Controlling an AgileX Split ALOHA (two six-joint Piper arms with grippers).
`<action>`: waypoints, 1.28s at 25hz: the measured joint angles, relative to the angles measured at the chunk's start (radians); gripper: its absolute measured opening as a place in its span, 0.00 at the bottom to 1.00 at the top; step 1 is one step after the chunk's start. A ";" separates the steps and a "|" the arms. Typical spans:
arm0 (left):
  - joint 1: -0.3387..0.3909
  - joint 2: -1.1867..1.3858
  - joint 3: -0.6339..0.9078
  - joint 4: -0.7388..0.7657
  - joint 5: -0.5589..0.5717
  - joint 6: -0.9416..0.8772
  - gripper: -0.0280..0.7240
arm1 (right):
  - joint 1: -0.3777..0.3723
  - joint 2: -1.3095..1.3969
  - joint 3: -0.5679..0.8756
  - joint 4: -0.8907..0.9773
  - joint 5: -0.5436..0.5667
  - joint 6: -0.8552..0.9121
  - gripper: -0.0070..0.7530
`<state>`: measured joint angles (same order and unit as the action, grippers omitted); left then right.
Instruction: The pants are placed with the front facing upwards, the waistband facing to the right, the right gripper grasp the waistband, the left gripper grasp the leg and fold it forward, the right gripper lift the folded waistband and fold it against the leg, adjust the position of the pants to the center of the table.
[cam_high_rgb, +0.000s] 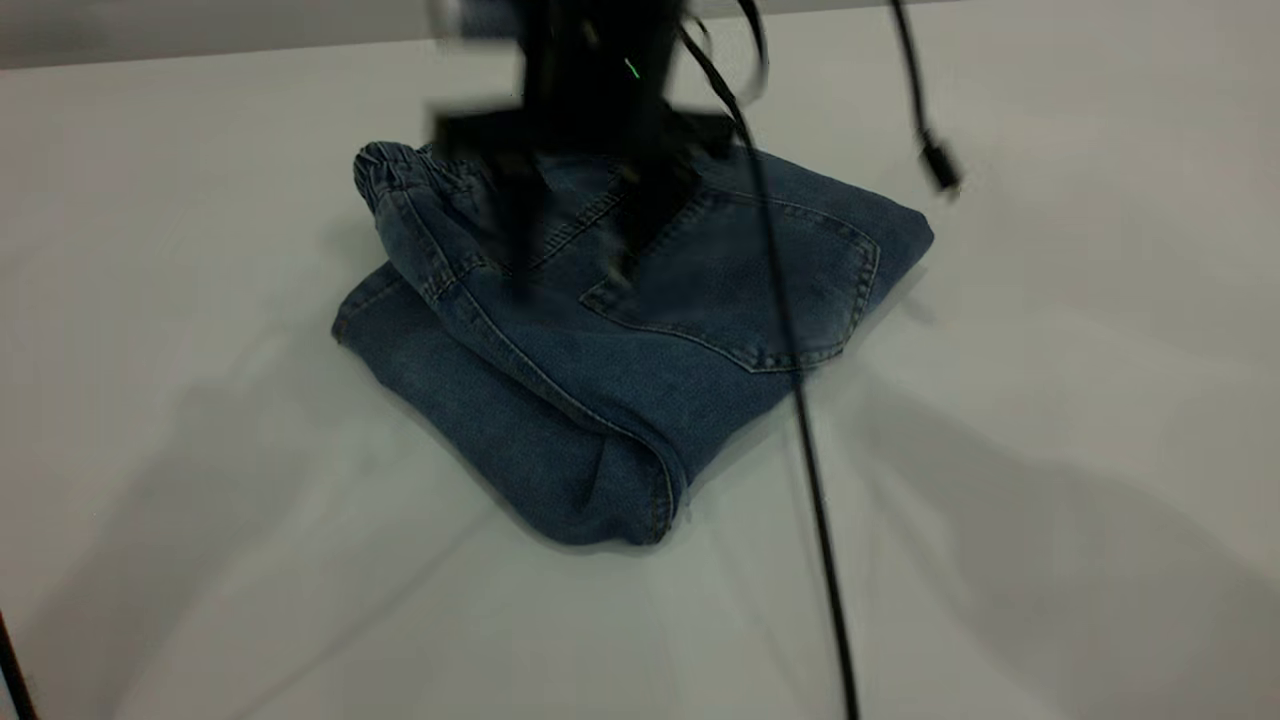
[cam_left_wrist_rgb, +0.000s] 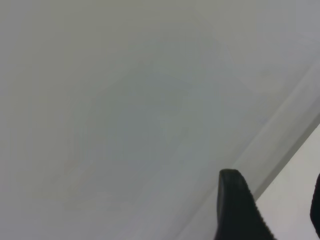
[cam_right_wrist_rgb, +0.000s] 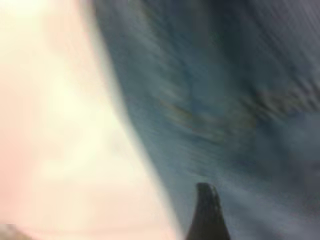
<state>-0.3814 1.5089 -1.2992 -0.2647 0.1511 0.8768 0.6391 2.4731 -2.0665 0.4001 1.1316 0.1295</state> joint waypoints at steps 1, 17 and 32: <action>0.000 -0.005 0.000 0.000 0.000 0.000 0.48 | 0.000 -0.006 -0.019 0.019 -0.009 0.021 0.58; 0.000 -0.152 0.000 0.003 0.011 0.000 0.48 | 0.001 0.123 -0.074 0.009 -0.268 0.757 0.58; 0.000 -0.190 0.000 0.003 0.023 0.000 0.48 | 0.082 0.146 -0.076 -0.125 -0.185 0.733 0.57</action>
<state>-0.3814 1.3192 -1.2992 -0.2618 0.1739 0.8768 0.7209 2.6195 -2.1424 0.2755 0.9464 0.8625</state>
